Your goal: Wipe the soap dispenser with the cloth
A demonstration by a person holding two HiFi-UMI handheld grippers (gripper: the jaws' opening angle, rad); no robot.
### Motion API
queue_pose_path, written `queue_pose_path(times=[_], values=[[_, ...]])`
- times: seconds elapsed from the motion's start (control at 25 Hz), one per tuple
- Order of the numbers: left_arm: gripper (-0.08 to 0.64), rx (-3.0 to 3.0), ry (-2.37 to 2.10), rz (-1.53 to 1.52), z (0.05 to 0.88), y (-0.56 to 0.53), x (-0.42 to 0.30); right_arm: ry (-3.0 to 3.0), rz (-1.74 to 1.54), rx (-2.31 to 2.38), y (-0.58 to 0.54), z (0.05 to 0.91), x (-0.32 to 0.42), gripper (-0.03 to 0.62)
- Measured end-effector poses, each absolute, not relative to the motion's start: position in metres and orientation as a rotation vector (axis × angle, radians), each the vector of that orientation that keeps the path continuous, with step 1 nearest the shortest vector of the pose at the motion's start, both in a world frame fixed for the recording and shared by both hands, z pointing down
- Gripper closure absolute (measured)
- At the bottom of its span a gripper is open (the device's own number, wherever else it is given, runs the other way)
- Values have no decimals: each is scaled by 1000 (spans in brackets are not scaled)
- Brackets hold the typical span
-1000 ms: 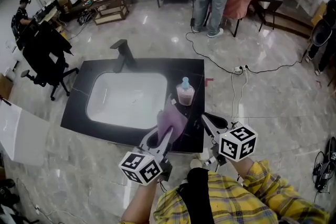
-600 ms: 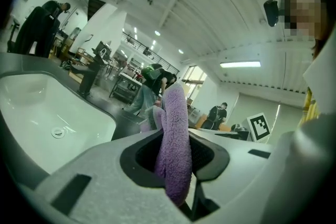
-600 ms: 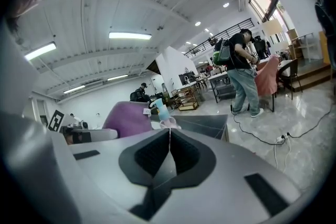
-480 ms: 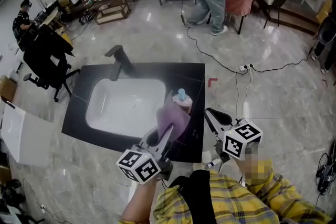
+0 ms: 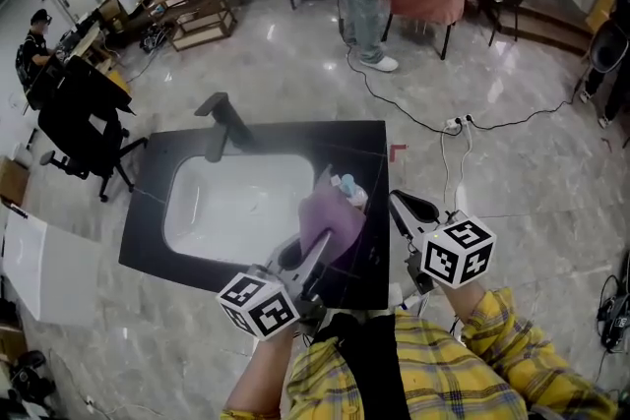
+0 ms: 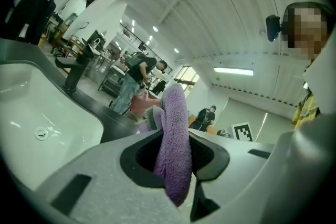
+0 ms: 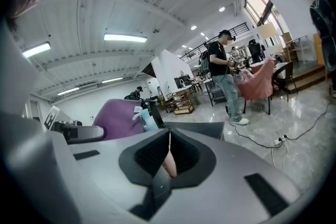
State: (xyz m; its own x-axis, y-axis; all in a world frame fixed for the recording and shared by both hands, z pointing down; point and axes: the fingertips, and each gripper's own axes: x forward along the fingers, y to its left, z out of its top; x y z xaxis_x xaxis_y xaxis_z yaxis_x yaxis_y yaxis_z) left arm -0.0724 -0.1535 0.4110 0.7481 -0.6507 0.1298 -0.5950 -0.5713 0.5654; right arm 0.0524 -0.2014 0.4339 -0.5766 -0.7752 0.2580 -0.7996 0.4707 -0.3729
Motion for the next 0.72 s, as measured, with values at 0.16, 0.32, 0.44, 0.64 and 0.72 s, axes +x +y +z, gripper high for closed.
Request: queue_pose_path(times=[0.16, 0.32, 0.44, 0.64, 0.72], values=[[480, 2365, -869, -114, 410, -158, -69, -2634, 714, 1447, -206, 434, 47, 586], [480, 2356, -816, -106, 415, -159, -64, -2616, 704, 1460, -210, 435, 47, 586], [480, 2355, -786, -110, 416, -161, -59, -2595, 709, 1475, -214, 439, 49, 586], [480, 2343, -743, -93, 421, -161, -54, -2606, 710, 1451, -221, 439, 43, 586], [480, 2332, -740, -83, 425, -161, -54, -2640, 704, 1407, -224, 436, 36, 586]])
